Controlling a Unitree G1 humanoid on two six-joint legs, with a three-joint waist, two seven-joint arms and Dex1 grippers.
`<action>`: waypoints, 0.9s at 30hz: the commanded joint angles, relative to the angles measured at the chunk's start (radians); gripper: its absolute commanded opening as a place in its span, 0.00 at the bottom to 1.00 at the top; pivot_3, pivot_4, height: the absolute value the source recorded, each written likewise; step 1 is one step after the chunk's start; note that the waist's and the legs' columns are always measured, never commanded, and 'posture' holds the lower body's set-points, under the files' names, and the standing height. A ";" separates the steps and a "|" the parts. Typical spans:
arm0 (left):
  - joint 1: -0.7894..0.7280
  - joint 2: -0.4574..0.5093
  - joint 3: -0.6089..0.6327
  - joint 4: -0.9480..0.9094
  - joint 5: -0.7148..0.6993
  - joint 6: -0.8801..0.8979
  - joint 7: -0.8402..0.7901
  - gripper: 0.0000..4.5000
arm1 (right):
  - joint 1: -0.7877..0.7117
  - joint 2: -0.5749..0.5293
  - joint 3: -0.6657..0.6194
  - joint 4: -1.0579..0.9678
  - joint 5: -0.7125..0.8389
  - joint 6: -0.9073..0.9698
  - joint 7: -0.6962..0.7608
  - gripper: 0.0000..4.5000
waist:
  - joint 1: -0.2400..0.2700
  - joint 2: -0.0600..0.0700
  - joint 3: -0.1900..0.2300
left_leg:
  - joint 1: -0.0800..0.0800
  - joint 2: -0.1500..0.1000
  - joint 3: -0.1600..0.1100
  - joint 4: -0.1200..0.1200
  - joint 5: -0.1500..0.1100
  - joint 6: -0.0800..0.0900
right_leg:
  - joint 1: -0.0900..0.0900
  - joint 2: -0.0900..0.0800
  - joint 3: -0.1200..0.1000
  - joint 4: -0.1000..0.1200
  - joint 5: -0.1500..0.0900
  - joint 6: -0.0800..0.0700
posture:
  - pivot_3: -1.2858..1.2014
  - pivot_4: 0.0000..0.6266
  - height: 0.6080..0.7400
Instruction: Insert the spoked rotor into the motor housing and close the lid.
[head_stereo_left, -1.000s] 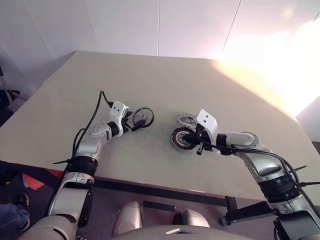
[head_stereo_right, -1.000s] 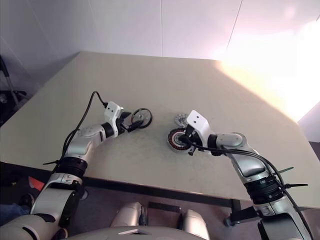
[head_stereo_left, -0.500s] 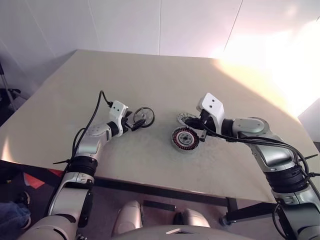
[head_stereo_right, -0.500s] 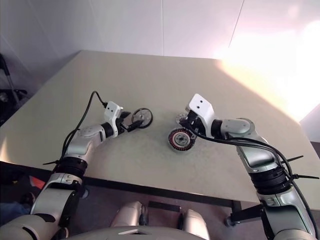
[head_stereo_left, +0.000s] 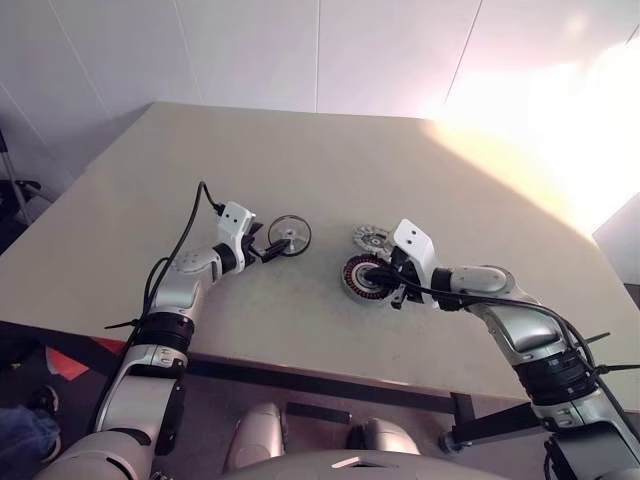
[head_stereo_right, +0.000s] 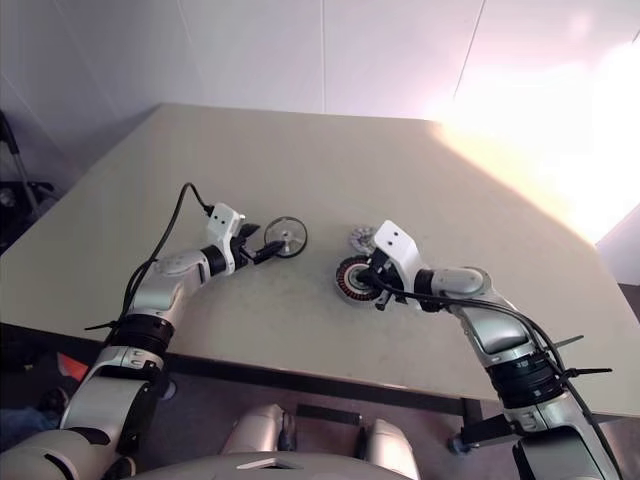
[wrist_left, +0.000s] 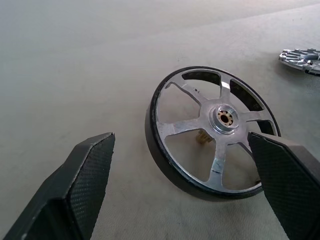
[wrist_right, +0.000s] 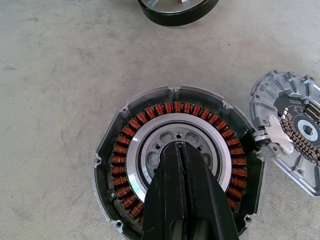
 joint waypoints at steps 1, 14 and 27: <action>-0.015 0.004 0.019 -0.023 -0.011 -0.012 0.006 1.00 | -0.043 -0.016 -0.042 -0.049 0.011 0.008 -0.005 0.01 | 0.000 0.000 0.000 | 0.000 0.000 0.000 0.000 0.000 0.000 | 0.000 0.000 0.000 0.000 0.000 0.000 | 0.52 0.00 1.00; -0.051 -0.027 0.192 -0.020 -0.196 0.263 0.093 1.00 | -0.119 -0.021 -0.102 -0.097 0.034 0.023 -0.020 0.01 | 0.000 0.000 0.000 | -0.004 0.000 0.000 0.000 0.000 0.000 | -0.004 0.000 0.000 0.001 0.000 0.000 | 0.52 0.00 1.00; -0.175 -0.059 0.202 0.148 -0.246 0.450 0.041 1.00 | -0.110 -0.006 -0.092 -0.104 0.031 0.021 -0.040 0.01 | 0.006 0.000 0.000 | -0.004 0.000 0.000 0.000 0.000 0.001 | -0.003 0.000 0.000 0.000 0.000 0.000 | 0.52 0.00 1.00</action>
